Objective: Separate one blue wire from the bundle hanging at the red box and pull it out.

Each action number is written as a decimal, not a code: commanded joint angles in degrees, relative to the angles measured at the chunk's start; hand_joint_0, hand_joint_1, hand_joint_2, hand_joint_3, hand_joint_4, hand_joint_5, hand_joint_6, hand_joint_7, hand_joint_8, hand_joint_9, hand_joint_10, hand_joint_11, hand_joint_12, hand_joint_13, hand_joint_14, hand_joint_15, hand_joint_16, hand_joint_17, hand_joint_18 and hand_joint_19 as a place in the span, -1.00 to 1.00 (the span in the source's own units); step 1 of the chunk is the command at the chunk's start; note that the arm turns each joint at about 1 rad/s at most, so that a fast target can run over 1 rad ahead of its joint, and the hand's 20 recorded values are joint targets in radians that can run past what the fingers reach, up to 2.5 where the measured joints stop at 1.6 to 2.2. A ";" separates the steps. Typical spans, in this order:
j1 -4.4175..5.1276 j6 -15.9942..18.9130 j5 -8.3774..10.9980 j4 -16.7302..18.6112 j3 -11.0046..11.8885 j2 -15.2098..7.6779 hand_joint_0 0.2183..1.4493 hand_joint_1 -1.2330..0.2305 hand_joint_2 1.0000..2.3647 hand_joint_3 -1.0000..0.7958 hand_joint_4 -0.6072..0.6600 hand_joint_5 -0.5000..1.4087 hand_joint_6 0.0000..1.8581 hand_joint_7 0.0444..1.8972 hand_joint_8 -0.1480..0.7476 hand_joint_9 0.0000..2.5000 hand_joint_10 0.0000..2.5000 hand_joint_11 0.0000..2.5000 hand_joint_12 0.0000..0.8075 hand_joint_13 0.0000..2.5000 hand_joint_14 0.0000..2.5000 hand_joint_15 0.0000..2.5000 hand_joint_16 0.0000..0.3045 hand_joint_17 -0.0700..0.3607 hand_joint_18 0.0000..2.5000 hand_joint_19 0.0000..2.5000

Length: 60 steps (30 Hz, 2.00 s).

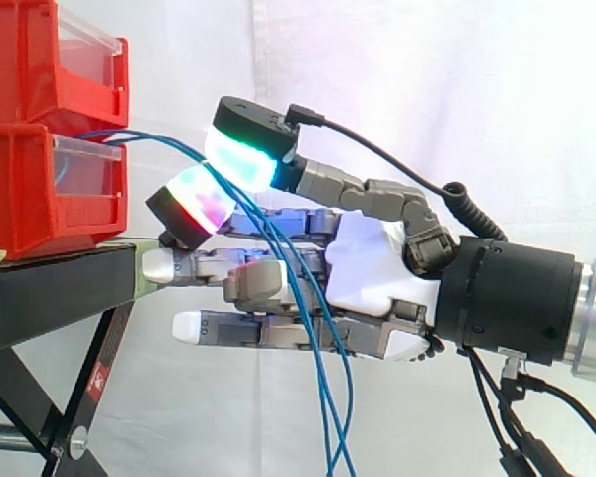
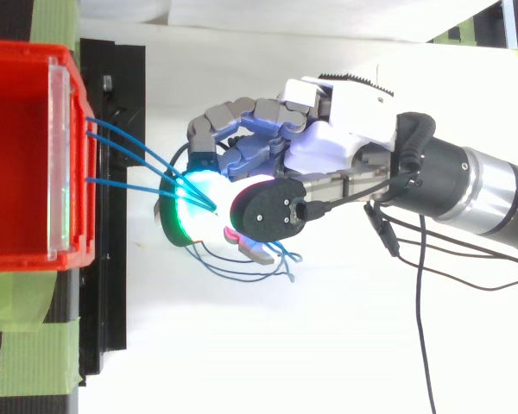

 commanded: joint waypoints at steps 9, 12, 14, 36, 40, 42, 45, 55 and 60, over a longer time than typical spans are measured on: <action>-0.20 0.00 -0.11 -0.09 0.00 0.00 -0.31 -0.31 -0.96 0.04 0.21 -0.67 -0.14 0.17 0.11 -0.25 -0.98 -0.26 -0.25 0.14 -0.98 0.30 -0.67 -0.15 -0.56 -0.53; -0.29 0.09 -0.11 -0.35 0.00 0.00 -0.31 -0.31 -0.96 0.04 0.21 -0.67 -0.14 0.16 0.11 -0.23 -0.98 -0.21 -0.24 0.12 -0.88 0.28 -0.67 -0.15 -0.56 -0.52; -0.38 0.00 -0.11 -0.79 0.00 0.00 -0.31 -0.31 -0.96 0.04 0.21 -0.67 -0.14 0.15 0.11 -0.23 -0.98 -0.21 -0.25 0.11 -0.81 0.26 -0.67 -0.15 -0.55 -0.51; -0.38 -0.26 -0.20 -0.88 0.00 0.00 -0.31 -0.30 -0.96 0.03 0.21 -0.67 -0.14 0.16 0.05 -0.05 -0.99 0.21 -0.18 0.05 -0.91 0.32 -0.67 -0.15 -0.55 -0.51; -0.38 -0.26 -0.20 -0.88 0.00 0.00 -0.31 -0.30 -0.96 0.03 0.21 -0.67 -0.14 0.17 0.05 -0.03 -1.00 0.27 -0.16 0.05 -0.92 0.33 -0.67 -0.15 -0.56 -0.51; -0.38 -0.26 -0.20 -0.88 0.00 0.00 -0.31 -0.30 -0.96 0.03 0.21 -0.67 -0.14 0.16 0.04 -0.02 -1.00 0.29 -0.16 0.06 -0.92 0.32 -0.67 -0.15 -0.55 -0.51; -0.47 -0.26 -0.20 -0.88 0.00 0.00 -0.31 -0.30 -0.96 0.03 0.21 -0.68 -0.14 0.16 0.04 -0.01 -1.00 0.33 -0.18 0.05 -0.93 0.34 -0.67 -0.15 -0.56 -0.51; -0.55 -0.26 -0.20 -0.88 0.00 0.00 -0.31 -0.30 -0.96 0.02 0.21 -0.68 -0.14 0.15 0.04 -0.08 -1.00 0.33 -0.17 0.06 -0.92 0.31 -0.67 -0.14 -0.56 -0.51; -0.47 -0.26 -0.20 -0.88 0.00 0.00 -0.31 -0.29 -0.96 0.03 0.22 -0.68 -0.14 0.14 0.08 -0.24 -0.99 0.15 -0.18 0.07 -0.85 0.25 -0.66 -0.14 -0.56 -0.51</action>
